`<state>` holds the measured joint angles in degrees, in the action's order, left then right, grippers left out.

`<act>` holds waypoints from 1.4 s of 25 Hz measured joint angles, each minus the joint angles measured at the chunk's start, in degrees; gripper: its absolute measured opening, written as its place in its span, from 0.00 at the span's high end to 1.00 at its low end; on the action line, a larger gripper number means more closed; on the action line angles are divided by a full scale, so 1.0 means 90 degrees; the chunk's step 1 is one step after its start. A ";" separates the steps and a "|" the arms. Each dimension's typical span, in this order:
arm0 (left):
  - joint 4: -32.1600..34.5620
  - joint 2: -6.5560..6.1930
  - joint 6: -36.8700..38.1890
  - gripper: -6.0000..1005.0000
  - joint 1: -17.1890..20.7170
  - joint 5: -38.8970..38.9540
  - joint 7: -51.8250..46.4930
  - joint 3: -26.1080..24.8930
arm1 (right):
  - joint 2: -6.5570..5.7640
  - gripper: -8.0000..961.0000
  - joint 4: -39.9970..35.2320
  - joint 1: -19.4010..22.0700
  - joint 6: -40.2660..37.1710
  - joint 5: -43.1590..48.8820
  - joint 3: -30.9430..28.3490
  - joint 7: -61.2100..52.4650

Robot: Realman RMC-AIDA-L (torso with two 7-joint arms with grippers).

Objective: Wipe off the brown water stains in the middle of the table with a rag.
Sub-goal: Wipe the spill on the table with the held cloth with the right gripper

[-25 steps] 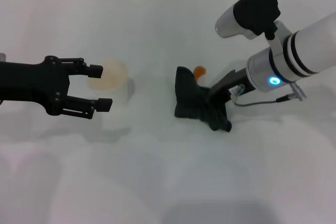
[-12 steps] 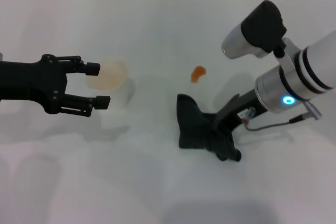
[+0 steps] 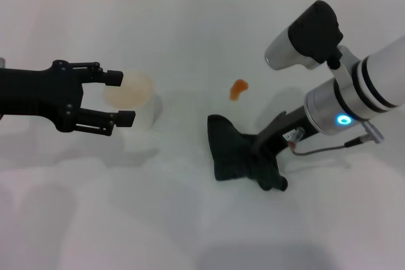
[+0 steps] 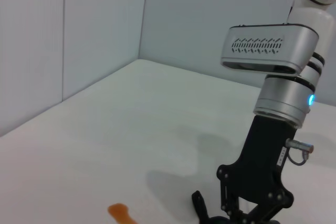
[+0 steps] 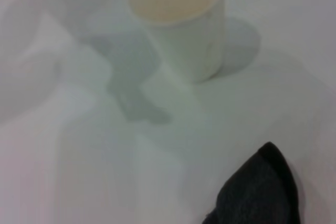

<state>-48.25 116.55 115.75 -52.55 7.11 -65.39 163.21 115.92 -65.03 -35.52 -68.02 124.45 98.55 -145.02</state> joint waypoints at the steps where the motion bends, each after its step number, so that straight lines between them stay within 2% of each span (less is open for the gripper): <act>1: 0.0000 0.0000 -0.0001 0.12 -0.0006 0.0006 0.0000 0.0000 | 0.0001 0.92 0.0067 -0.0056 0.0090 0.0009 -0.0001 -0.0008; 14: 0.0000 0.0014 -0.0010 0.12 -0.0009 0.0012 0.0000 0.0000 | -0.0002 0.92 0.0904 -0.0496 0.1106 0.0047 -0.0032 -0.0039; 22: 0.0000 0.0019 -0.0010 0.12 0.0032 0.0011 0.0000 0.0000 | -0.0025 0.92 0.1061 -0.0466 0.1613 0.0050 -0.0088 -0.0043; 35: 0.0000 0.0020 -0.0010 0.12 0.0056 0.0011 0.0058 0.0000 | -0.0052 0.92 0.1182 -0.0291 0.1901 0.0048 -0.0328 -0.0032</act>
<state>-48.25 116.72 115.66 -52.04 7.21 -64.86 163.21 115.45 -54.39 -38.15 -50.91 124.89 95.61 -145.31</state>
